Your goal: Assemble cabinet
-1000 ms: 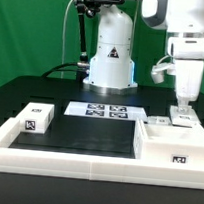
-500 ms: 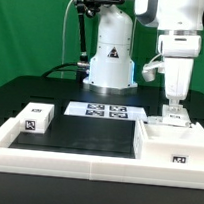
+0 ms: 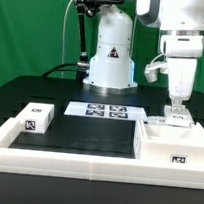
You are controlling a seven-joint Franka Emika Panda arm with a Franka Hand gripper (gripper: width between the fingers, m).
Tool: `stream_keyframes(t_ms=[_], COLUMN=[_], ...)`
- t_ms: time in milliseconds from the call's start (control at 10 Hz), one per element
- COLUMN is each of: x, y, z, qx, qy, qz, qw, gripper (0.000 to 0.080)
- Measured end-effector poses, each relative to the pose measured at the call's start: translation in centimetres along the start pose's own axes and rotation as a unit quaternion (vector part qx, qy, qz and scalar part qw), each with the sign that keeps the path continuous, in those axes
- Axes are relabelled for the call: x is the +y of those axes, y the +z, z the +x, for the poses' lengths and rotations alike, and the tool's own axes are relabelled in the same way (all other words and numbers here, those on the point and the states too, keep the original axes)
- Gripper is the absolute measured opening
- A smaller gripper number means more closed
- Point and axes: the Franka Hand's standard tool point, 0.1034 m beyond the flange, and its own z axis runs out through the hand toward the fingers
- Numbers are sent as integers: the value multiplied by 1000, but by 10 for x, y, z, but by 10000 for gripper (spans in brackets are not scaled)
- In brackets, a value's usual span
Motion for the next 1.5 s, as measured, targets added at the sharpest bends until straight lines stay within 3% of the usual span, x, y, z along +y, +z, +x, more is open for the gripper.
stream_keyframes(t_ms=[600, 800, 1000, 1500], x=[1, 3, 3, -10], y=[1, 2, 2, 2], z=[0, -3, -4, -10], qx=[-1, -10, -14, -10], qy=[2, 3, 3, -22], qz=[3, 17, 24, 17], qw=[1000, 1000, 1000, 1000], gripper=[70, 71, 71, 71])
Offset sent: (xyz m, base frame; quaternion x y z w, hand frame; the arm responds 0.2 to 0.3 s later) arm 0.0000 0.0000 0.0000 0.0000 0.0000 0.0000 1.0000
